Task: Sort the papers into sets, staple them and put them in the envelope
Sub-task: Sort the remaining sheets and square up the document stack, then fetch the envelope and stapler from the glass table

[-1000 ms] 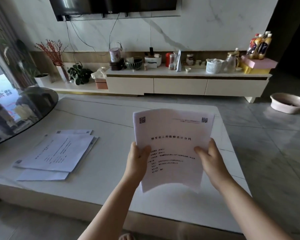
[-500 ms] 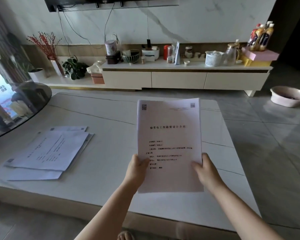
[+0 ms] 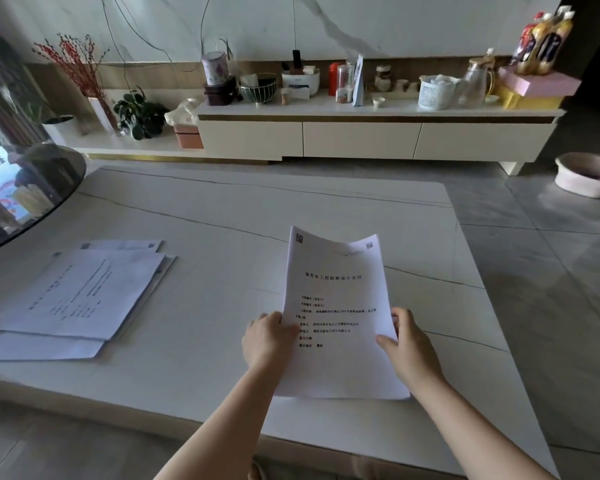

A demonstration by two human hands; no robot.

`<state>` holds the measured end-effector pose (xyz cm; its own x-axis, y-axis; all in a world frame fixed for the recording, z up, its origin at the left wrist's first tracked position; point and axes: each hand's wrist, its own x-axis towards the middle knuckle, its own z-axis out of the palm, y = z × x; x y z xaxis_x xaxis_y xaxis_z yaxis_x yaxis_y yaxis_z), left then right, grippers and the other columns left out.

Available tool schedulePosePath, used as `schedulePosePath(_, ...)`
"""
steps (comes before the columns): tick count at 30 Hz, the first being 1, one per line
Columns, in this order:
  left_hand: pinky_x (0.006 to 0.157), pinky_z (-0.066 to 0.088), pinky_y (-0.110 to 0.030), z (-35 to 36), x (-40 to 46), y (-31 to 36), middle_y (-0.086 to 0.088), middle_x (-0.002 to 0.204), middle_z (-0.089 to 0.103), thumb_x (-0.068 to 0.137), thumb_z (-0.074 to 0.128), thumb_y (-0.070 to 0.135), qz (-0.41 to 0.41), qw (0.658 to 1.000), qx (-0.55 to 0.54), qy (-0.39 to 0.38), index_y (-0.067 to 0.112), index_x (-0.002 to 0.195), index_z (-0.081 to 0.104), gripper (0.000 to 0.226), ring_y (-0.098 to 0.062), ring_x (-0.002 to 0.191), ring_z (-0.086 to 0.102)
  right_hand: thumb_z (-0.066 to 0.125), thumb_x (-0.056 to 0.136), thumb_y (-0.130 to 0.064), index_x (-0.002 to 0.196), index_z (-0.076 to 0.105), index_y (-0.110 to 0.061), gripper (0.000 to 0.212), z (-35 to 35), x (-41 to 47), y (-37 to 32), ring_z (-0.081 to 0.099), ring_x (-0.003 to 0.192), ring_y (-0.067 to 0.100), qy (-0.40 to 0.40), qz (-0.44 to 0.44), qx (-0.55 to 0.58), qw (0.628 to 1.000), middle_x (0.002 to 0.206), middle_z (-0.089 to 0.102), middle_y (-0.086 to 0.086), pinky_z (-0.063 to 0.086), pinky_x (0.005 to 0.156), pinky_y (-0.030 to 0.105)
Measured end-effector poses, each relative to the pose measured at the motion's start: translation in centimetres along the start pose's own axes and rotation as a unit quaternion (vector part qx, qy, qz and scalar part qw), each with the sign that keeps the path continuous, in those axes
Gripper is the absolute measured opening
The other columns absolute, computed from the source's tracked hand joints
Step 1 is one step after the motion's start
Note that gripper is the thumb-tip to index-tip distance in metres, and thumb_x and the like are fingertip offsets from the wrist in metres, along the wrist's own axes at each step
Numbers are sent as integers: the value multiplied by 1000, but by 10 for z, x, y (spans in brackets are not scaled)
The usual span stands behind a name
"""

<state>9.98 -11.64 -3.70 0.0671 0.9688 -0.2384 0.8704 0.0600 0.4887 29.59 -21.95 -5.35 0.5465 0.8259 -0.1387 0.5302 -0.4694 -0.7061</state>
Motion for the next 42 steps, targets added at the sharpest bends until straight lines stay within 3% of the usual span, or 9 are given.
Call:
schedulePosePath(6, 99, 38, -36, 15, -5, -9, -7, 127, 46, 83, 65, 38, -9, 999, -24, 36, 18, 132, 44, 56, -27, 119, 48, 71, 83, -26, 123, 53, -7, 48, 10, -6, 11, 50, 111, 32, 69, -8, -127, 990, 119, 52, 15, 42, 81, 35)
schedulePosePath(9, 104, 34, -36, 6, -18, -7, -9, 138, 39, 87, 64, 36, -6, 1000, -13, 19, 17, 142, 34, 65, -28, 128, 40, 65, 87, -30, 120, 57, -9, 40, 2, -11, 7, 46, 115, 30, 30, 23, -137, 990, 122, 50, 13, 40, 89, 33)
schedulePosePath(13, 100, 41, -38, -12, -52, -8, -12, 136, 45, 91, 60, 26, 0, 996, -82, -32, 15, 141, 37, 56, -28, 123, 48, 60, 90, -21, 124, 56, -10, 36, -15, -41, -4, 52, 103, 23, -64, 21, -83, 994, 110, 51, 6, 39, 85, 28)
schedulePosePath(18, 84, 53, -37, -46, -130, -13, -6, 104, 67, 90, 57, 22, 5, 989, -144, -43, 18, 128, 52, 39, -26, 96, 64, 55, 92, -16, 127, 53, -9, 35, -43, -113, -32, 56, 107, 21, -81, -22, -41, 996, 119, 58, 7, 42, 90, 27)
schedulePosePath(23, 79, 47, -26, -63, -223, -37, 9, 104, 67, 88, 57, 39, 78, 993, -17, -89, 29, 105, 65, 21, -15, 95, 63, 57, 91, -23, 102, 68, -16, 17, -56, -206, -40, 61, 95, 15, -112, -77, -44, 990, 101, 69, -1, 44, 79, 23)
schedulePosePath(27, 75, 49, -26, -71, -273, -61, 11, 79, 71, 86, 56, 50, 94, 992, -12, -88, 23, 76, 67, 31, -9, 83, 64, 58, 89, -24, 82, 72, -16, 17, -61, -257, -35, 63, 85, 11, -123, -84, -70, 986, 83, 73, -4, 41, 67, 19)
schedulePosePath(31, 75, 53, -29, -77, -284, -64, 10, 72, 70, 85, 57, 46, 129, 988, -25, -85, 20, 79, 69, 29, -9, 80, 64, 58, 88, -22, 82, 66, -23, 11, -67, -268, -42, 64, 81, 9, -123, -99, -73, 985, 70, 68, -10, 43, 70, 21)
schedulePosePath(35, 75, 53, -34, -58, -274, -68, 4, 78, 70, 84, 57, 36, 138, 984, -20, -107, 18, 79, 69, 23, -16, 82, 63, 59, 86, -8, 81, 67, -13, 10, -50, -260, -34, 66, 80, 20, -168, -126, -77, 975, 75, 70, 5, 47, 76, 28)
schedulePosePath(42, 67, 51, -32, -22, -233, -45, 1, 68, 69, 87, 52, 37, 120, 977, -7, -174, 11, 75, 62, 30, -16, 71, 62, 60, 88, -15, 83, 66, -14, 8, -29, -210, -32, 57, 68, 14, -203, -120, -75, 969, 69, 62, -4, 41, 63, 23)
